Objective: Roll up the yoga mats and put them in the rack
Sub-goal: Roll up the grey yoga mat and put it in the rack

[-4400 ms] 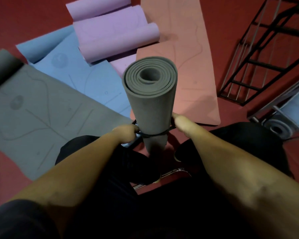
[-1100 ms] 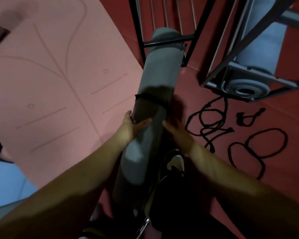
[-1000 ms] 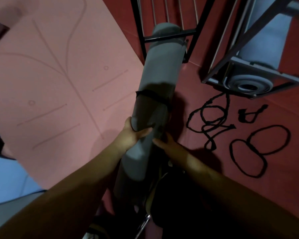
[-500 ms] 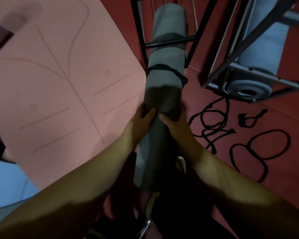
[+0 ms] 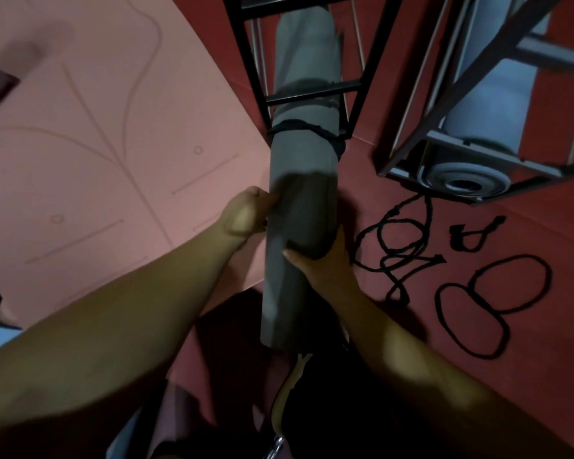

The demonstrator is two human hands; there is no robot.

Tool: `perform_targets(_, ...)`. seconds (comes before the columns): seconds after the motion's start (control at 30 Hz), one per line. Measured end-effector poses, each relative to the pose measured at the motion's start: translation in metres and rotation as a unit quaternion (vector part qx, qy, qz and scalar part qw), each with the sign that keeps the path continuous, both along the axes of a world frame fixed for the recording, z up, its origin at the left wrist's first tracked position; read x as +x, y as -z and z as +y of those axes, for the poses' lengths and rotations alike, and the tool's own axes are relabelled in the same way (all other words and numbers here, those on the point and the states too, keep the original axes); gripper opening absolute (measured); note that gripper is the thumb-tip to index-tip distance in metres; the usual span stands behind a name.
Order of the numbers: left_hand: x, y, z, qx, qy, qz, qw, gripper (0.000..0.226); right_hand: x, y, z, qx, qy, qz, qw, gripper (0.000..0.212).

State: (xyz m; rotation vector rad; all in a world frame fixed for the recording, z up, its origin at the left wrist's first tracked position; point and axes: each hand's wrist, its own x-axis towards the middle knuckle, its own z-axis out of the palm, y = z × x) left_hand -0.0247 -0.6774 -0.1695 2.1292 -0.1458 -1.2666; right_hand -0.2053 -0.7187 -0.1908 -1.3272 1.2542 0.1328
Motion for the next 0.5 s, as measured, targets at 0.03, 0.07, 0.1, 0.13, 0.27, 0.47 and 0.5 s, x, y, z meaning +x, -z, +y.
perform_targets(0.03, 0.005, -0.003, -0.003, 0.007, 0.019, -0.032, 0.999, 0.028, 0.000, 0.002, -0.002, 0.007, 0.000, -0.002, 1.000, 0.134)
perform_targets(0.07, 0.010, -0.005, -0.009, 0.005, 0.014, -0.063, 0.998, 0.030, 0.000, 0.003, -0.004, 0.009, 0.002, -0.004, 1.000, 0.131)
perform_targets(0.1, 0.014, -0.011, -0.018, -0.007, -0.015, -0.095, 0.995, 0.039, -0.001, 0.004, -0.005, 0.008, 0.003, -0.004, 1.000, 0.128)
perform_targets(0.13, 0.019, -0.018, -0.031, -0.032, -0.049, -0.119, 0.991, 0.053, -0.001, 0.004, -0.005, 0.008, 0.004, -0.003, 1.000, 0.126)
perform_targets(0.27, 0.047, -0.048, -0.090, -0.163, -0.112, -0.169, 0.966, 0.078, -0.003, 0.003, -0.005, -0.001, 0.026, -0.029, 0.999, 0.119)
perform_targets(0.47, 0.081, -0.058, -0.125, -0.054, -0.107, -0.262, 0.958, 0.030, -0.002, -0.008, -0.037, -0.043, 0.016, -0.047, 0.998, 0.105)
perform_targets(0.5, 0.082, -0.060, -0.124, -0.040, -0.078, -0.274, 0.958, 0.030, 0.001, -0.011, -0.046, -0.044, 0.012, -0.053, 0.998, 0.103)
